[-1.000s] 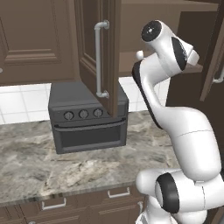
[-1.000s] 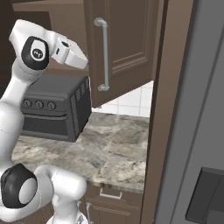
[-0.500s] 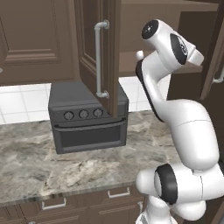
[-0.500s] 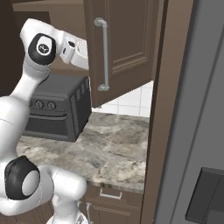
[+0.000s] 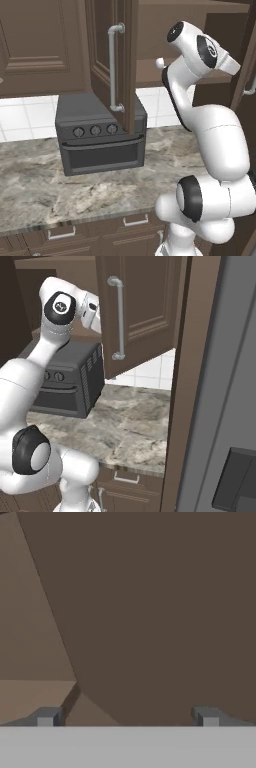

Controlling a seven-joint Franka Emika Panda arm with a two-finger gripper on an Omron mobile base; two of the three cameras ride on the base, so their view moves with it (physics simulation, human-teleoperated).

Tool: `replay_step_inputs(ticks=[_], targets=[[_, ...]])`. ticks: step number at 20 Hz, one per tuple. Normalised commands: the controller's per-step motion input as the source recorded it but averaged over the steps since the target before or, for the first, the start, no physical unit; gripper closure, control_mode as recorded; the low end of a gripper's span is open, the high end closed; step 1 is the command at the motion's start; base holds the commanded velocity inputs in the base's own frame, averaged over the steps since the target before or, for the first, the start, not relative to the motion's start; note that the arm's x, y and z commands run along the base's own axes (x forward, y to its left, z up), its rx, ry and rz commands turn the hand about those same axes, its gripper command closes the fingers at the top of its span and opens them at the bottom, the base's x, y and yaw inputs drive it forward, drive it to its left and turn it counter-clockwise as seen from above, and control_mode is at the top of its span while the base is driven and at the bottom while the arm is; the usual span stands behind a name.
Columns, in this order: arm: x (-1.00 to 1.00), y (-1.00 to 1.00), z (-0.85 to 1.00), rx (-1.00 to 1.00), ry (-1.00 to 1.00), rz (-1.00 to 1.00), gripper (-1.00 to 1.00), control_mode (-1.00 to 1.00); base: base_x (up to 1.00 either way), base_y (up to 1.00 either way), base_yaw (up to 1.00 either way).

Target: Open the cabinet and move the ladle to the pot. Then close the cabinet.

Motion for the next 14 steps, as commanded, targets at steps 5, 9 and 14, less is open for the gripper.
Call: replay_step_inputs(ticks=[5, 9, 14], targets=[[-0.08, -0.36, 0.00, 0.00, 0.00, -0.17, -1.00, -1.00, 0.00, 0.00, 0.00], [-0.29, -0.34, 0.00, 0.00, 0.00, -0.16, -1.00, -1.00, 0.00, 0.00, 0.00], [-0.39, -0.31, 0.00, 0.00, 0.00, -0.13, -1.00, -1.00, 0.00, 0.00, 0.00]])
